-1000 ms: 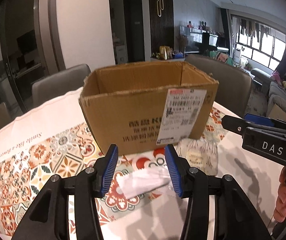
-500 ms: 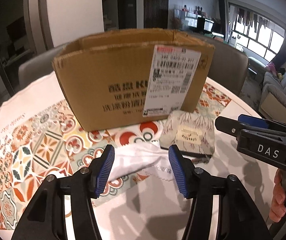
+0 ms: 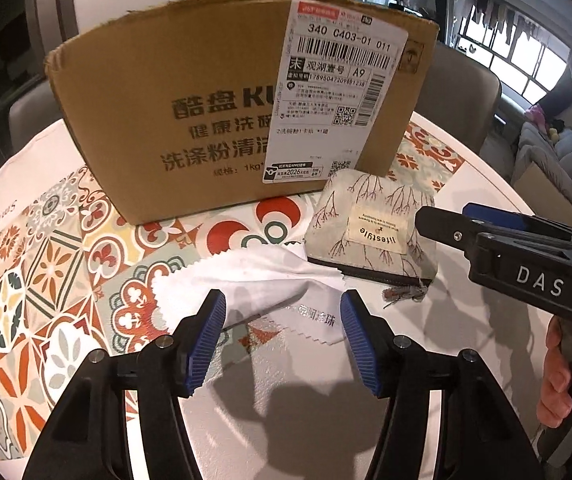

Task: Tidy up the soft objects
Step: 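Grasp the beige lifestyle pouch with the right tool while the left tool grasps the white cloth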

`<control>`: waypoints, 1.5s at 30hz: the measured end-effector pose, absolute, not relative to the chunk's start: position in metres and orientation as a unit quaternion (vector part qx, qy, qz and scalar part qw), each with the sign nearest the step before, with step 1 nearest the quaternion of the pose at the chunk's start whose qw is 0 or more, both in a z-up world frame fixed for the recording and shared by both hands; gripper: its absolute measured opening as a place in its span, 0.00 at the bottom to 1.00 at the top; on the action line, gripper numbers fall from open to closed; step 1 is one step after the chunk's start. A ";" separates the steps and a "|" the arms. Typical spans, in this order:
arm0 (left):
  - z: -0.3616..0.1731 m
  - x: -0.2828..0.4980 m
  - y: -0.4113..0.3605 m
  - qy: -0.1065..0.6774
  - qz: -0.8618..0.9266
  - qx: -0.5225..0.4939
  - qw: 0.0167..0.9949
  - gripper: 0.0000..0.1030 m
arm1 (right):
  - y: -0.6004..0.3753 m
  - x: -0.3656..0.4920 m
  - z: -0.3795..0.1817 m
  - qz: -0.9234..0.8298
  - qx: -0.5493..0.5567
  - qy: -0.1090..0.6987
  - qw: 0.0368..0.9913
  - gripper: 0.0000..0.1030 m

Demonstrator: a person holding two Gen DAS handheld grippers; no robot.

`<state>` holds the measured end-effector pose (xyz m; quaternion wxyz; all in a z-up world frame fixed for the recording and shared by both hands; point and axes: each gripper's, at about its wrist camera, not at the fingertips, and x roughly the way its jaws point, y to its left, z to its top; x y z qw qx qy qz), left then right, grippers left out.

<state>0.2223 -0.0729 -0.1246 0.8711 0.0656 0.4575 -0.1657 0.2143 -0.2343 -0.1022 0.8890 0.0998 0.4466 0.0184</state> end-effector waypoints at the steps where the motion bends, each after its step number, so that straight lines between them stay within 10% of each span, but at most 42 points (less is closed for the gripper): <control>1: -0.125 0.224 -0.073 0.458 -0.166 0.066 0.871 0.59 | -0.234 0.215 -0.103 0.020 0.100 0.447 0.889 0.60; 22: -0.146 0.244 -0.071 0.474 -0.163 0.061 0.863 0.60 | -0.233 0.244 -0.128 0.044 0.103 0.472 0.874 0.59; 25: -0.147 0.244 -0.072 0.469 -0.162 0.062 0.866 0.58 | -0.232 0.243 -0.129 0.046 0.104 0.471 0.875 0.42; 36: -0.143 0.238 -0.062 0.457 -0.161 0.056 0.873 0.18 | -0.227 0.230 -0.123 0.028 0.082 0.466 0.881 0.17; 45: -0.131 0.227 -0.051 0.457 -0.165 0.037 0.873 0.11 | -0.218 0.212 -0.106 0.022 0.064 0.447 0.892 0.15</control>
